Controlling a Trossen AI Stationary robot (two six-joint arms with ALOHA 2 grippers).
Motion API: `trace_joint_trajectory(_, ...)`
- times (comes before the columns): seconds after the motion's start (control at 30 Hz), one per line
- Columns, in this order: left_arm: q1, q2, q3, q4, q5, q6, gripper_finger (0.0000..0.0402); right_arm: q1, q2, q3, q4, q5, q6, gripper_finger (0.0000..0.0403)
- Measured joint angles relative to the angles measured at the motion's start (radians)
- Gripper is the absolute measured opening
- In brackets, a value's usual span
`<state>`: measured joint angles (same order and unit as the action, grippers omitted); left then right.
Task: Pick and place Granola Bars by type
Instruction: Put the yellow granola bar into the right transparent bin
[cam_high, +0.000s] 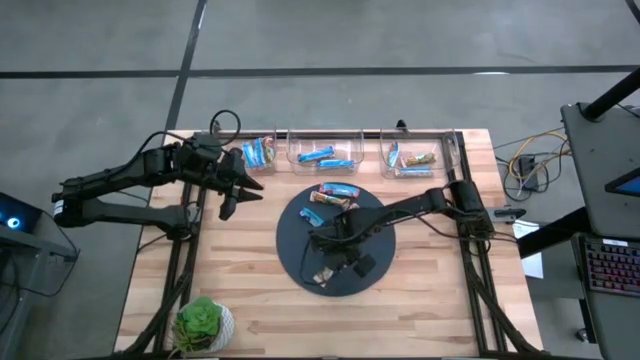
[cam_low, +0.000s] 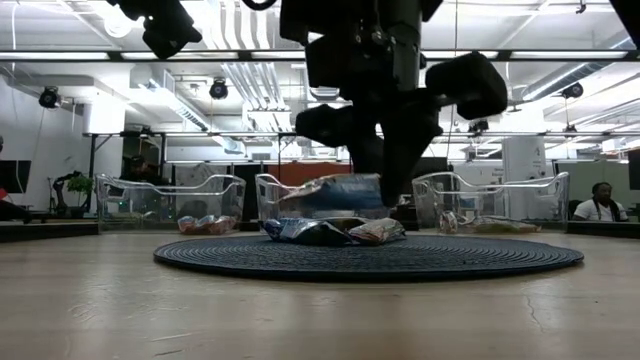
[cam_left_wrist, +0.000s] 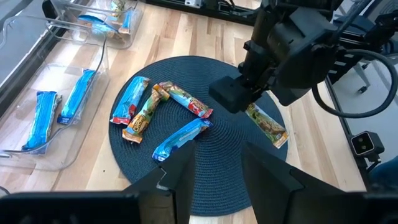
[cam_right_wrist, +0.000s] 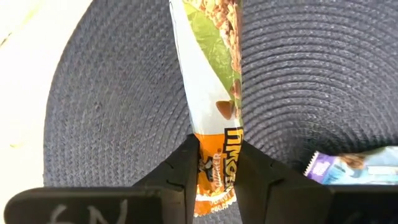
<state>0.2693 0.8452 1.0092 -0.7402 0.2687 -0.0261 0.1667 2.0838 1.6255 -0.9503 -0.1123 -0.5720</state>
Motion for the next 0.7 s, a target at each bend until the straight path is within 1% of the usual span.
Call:
trace_joint_trajectory(0.23,0.0,0.0,0.0,0.021,0.0,0.0,0.0112,-0.042,0.0,0.042,-0.068,-0.001,0.059,0.0072)
trace_joint_trajectory(0.57,0.0,0.0,0.001,0.032,0.0,0.0,0.0112,-0.171,-0.004,0.152,-0.233,0.0,0.093,0.0072)
trace_joint_trajectory(0.7,0.0,0.0,0.001,0.032,-0.001,0.0,0.0112,-0.221,-0.031,0.185,-0.27,0.0,0.095,0.0071)
